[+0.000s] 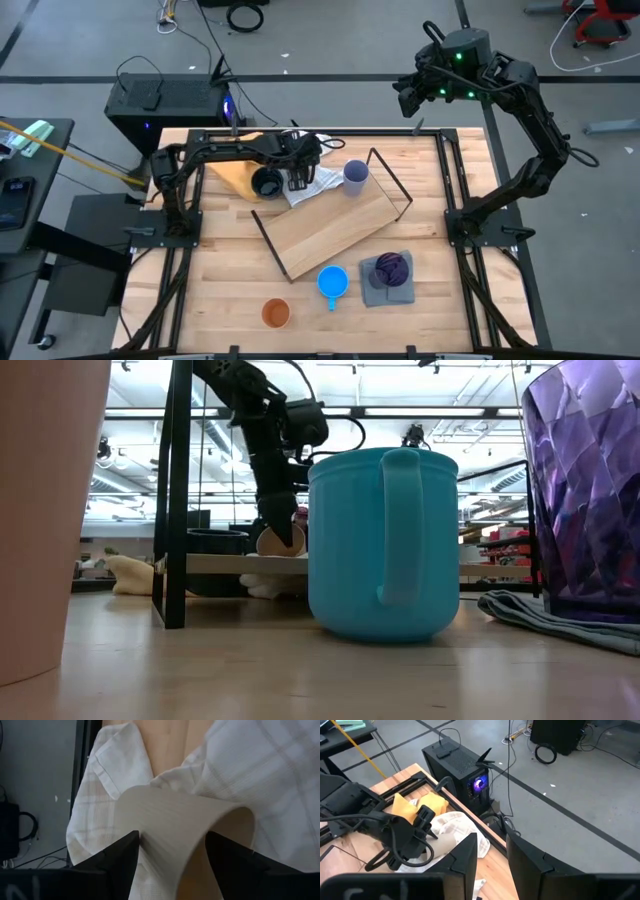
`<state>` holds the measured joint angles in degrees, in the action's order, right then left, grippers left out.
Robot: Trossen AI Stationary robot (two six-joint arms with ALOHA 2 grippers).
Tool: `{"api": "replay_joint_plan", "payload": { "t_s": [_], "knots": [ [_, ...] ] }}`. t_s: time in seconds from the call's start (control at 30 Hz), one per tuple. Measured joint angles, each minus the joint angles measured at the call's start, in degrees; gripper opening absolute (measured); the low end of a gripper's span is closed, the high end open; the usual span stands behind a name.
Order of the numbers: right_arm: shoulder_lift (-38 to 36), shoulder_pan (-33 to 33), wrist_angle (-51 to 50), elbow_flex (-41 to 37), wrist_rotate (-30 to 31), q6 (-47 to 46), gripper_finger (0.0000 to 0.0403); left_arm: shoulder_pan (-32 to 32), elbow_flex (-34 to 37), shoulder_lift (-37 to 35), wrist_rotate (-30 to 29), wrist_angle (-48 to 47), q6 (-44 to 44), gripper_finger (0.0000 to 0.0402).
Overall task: Stack small to large cups/mugs on shelf
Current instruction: Put the white cup on the shelf
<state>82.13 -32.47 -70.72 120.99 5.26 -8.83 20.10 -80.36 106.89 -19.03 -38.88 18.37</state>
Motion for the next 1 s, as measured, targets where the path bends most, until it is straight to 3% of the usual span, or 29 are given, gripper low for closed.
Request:
{"api": "replay_joint_plan", "payload": {
  "t_s": [0.2,0.47,0.77,1.0],
  "knots": [
    [0.0,0.0,0.06,0.0,0.02,-0.45,0.0112,0.11,0.0,0.0,-0.85,0.03,-0.04,0.0196],
    [0.0,0.0,0.07,0.0,0.02,-0.62,0.0112,0.5,-0.11,-0.04,0.44,-0.05,0.68,0.0017],
    [0.0,0.0,0.09,0.0,0.03,-0.64,0.0112,0.7,-0.33,-0.31,0.02,0.36,2.02,0.0008],
    [0.0,0.0,0.07,0.0,0.02,-0.64,0.0112,1.24,-8.58,-0.39,-2.15,-1.04,5.35,0.0008]
  ]
}}
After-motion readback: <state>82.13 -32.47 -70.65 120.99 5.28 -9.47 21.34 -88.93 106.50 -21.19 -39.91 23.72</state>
